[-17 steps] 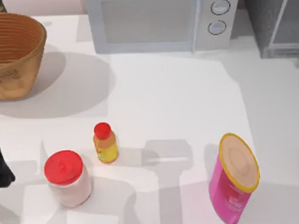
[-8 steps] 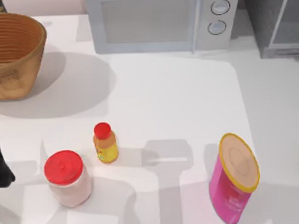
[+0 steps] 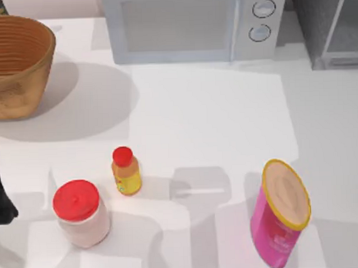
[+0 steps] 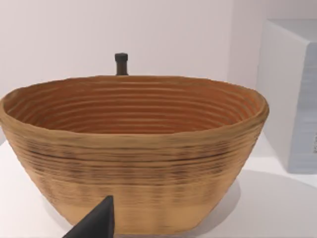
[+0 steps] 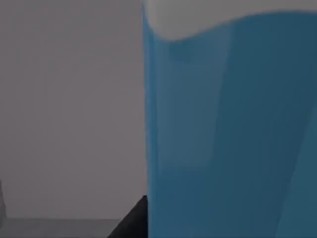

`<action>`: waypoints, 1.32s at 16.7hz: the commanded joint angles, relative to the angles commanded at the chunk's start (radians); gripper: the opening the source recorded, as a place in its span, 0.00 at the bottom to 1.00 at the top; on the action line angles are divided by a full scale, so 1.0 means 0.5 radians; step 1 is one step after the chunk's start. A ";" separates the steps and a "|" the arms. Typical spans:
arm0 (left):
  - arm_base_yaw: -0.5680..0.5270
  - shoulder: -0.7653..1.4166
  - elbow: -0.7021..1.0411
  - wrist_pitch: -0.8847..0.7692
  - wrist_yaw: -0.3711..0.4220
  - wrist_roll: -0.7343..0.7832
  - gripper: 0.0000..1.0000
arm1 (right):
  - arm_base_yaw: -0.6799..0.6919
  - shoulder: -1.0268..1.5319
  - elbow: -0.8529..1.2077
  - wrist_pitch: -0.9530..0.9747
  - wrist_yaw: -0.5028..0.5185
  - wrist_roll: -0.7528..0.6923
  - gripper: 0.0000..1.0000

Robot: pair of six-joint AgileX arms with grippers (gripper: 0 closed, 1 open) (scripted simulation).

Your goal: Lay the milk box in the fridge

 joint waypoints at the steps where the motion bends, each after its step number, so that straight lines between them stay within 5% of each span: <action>1: 0.000 0.000 0.000 0.000 0.000 0.000 1.00 | 0.011 0.031 0.081 -0.052 0.007 0.002 0.00; 8: 0.000 0.000 0.000 0.000 0.000 0.000 1.00 | 0.023 0.089 0.200 -0.146 0.027 0.008 0.00; 21: 0.000 0.000 0.000 0.000 0.000 0.000 1.00 | 0.023 0.089 0.200 -0.146 0.027 0.008 0.98; 22: 0.000 0.000 0.000 0.000 0.000 0.000 1.00 | 0.023 0.089 0.200 -0.146 0.027 0.008 1.00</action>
